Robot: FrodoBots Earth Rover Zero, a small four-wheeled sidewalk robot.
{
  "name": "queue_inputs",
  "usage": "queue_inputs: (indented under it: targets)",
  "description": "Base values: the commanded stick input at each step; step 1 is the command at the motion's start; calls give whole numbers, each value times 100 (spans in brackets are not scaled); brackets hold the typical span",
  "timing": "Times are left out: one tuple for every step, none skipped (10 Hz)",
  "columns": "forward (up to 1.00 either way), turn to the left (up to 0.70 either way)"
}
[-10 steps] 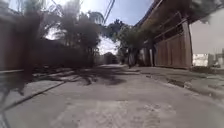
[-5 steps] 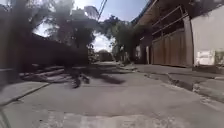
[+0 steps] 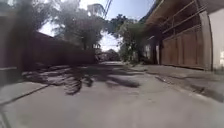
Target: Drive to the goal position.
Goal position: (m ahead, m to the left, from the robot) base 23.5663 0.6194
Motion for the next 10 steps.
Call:
queue_inputs:
  targets:
    - [100, -16]
    - [100, -31]
    - [100, -31]
    - [100, -31]
    - [100, -31]
    - [100, -31]
    - [100, -31]
    - [100, -31]
    - [100, -31]
    - [100, -31]
